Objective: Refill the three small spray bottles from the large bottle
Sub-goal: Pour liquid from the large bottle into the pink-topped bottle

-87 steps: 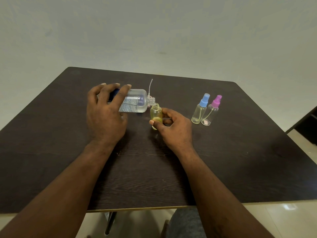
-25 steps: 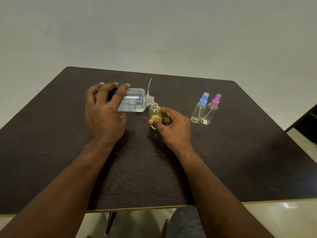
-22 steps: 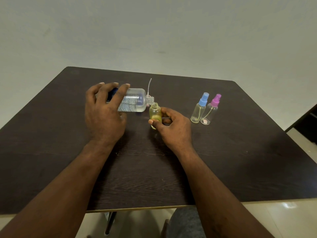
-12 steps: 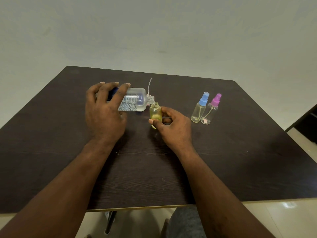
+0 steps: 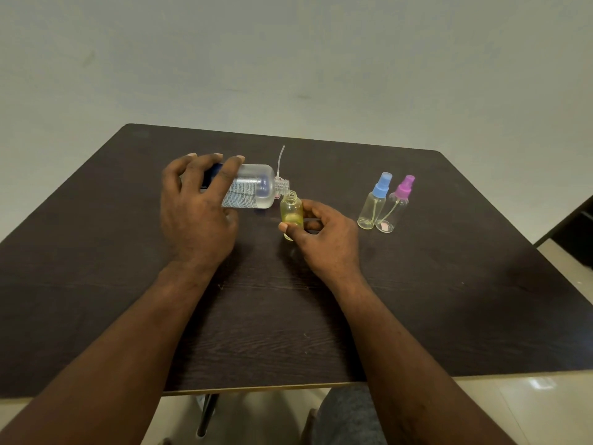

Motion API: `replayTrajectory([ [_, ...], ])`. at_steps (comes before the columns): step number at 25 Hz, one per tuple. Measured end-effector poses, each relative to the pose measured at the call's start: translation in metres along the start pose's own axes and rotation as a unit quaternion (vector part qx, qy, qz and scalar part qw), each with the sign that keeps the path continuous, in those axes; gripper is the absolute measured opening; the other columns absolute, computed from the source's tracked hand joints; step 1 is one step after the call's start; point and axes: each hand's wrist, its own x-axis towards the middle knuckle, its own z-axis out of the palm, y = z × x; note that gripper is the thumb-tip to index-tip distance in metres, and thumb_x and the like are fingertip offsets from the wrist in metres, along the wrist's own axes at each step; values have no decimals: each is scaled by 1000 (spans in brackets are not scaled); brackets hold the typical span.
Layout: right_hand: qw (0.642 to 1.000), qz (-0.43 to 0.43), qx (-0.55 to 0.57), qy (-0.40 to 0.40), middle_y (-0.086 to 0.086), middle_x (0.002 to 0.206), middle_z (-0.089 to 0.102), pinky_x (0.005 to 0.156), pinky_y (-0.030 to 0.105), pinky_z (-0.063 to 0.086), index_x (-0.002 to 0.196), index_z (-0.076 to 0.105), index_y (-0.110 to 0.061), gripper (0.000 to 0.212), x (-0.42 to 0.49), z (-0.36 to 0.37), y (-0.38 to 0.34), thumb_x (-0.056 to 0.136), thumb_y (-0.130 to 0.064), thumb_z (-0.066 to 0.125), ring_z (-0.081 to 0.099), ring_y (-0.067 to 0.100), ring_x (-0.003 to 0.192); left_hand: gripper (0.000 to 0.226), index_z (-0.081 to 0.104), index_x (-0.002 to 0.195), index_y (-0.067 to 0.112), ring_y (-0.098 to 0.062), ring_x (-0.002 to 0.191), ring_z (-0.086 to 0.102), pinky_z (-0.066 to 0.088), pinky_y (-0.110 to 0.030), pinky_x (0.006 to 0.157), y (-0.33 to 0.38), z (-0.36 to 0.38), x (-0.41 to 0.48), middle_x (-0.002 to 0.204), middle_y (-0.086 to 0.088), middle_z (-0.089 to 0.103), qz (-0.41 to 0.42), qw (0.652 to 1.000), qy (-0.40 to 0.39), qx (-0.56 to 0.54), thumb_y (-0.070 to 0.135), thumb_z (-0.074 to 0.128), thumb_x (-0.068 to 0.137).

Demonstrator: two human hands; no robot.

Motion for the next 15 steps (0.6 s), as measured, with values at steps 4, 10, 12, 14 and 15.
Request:
replayTrajectory([
  [4, 1000, -1, 0, 4, -14, 115, 77, 89, 30, 63, 128, 73, -29, 46, -1, 0, 0, 84, -33, 88, 72, -2, 99, 74, 57, 148, 30, -33, 137, 38, 54, -50, 95, 0, -1, 0, 146, -2, 55, 2, 1000, 1, -1, 4, 68, 80],
  [10, 1000, 2, 0, 0, -13, 116, 77, 90, 31, 63, 129, 72, -29, 48, -1, 0, -1, 84, -33, 88, 71, -1, 100, 75, 57, 148, 30, -34, 136, 38, 53, -49, 97, 0, -1, 0, 146, -2, 55, 2, 1000, 4, -3, 2, 68, 79],
  [12, 1000, 3, -1, -1, -13, 117, 77, 91, 30, 63, 129, 72, -29, 48, -1, -1, -1, 84, -33, 87, 71, 0, 101, 75, 57, 147, 30, -34, 136, 38, 53, -49, 96, 0, 0, 0, 145, -2, 55, 4, 1000, 5, -4, 2, 68, 79],
  [14, 1000, 3, -2, 0, -13, 117, 77, 90, 30, 63, 129, 73, -29, 48, -1, -1, -1, 84, -34, 87, 71, 0, 101, 75, 57, 148, 30, -34, 137, 38, 53, -48, 96, 0, -1, 0, 145, -2, 55, 4, 1000, 5, -4, 2, 70, 79],
  [15, 1000, 2, -1, 0, -13, 116, 77, 90, 29, 63, 129, 73, -29, 47, -1, -1, -1, 84, -33, 88, 71, -1, 101, 75, 57, 148, 30, -33, 137, 38, 53, -48, 96, 0, -1, 0, 146, -2, 55, 2, 1000, 4, -3, 2, 70, 80],
])
